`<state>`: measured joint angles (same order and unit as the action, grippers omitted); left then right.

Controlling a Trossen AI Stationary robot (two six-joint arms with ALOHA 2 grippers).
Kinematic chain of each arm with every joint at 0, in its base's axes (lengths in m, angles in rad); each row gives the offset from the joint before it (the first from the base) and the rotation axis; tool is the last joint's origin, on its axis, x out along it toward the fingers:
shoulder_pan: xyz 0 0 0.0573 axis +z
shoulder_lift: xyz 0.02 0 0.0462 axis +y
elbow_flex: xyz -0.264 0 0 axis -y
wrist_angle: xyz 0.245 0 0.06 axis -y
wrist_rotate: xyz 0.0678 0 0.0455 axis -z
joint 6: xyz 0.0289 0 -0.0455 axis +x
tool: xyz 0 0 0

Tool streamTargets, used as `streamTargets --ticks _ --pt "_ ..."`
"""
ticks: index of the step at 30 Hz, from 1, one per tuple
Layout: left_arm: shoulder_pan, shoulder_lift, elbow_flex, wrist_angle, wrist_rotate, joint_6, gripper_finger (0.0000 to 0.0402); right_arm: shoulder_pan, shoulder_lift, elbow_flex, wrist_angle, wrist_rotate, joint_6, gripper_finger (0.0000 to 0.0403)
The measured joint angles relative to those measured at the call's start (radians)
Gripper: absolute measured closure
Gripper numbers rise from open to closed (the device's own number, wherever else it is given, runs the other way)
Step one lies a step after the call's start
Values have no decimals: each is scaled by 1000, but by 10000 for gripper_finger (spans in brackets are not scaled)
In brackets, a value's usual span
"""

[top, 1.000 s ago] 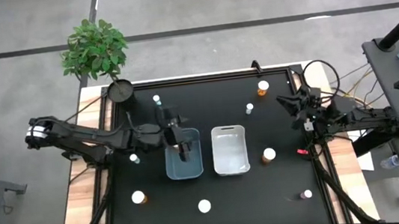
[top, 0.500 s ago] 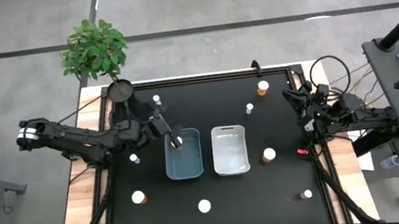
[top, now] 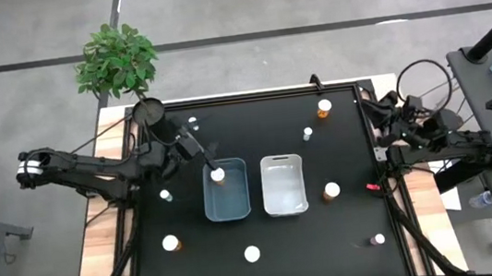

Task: Pick and place medicine bottles into bin by pill shape (circle, oval)
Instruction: Put the blue tablet bottle into the white bin

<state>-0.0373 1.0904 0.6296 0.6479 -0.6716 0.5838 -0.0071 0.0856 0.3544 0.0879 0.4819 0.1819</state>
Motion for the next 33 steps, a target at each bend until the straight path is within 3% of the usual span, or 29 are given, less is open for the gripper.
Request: streamTargets --ticks 7,33 --pt "25 0 0 33 -40 0 151 0 13 24 0 3 -15 374" --pt "25 2 0 57 -15 -11 151 0 13 80 176 -19 -68 374"
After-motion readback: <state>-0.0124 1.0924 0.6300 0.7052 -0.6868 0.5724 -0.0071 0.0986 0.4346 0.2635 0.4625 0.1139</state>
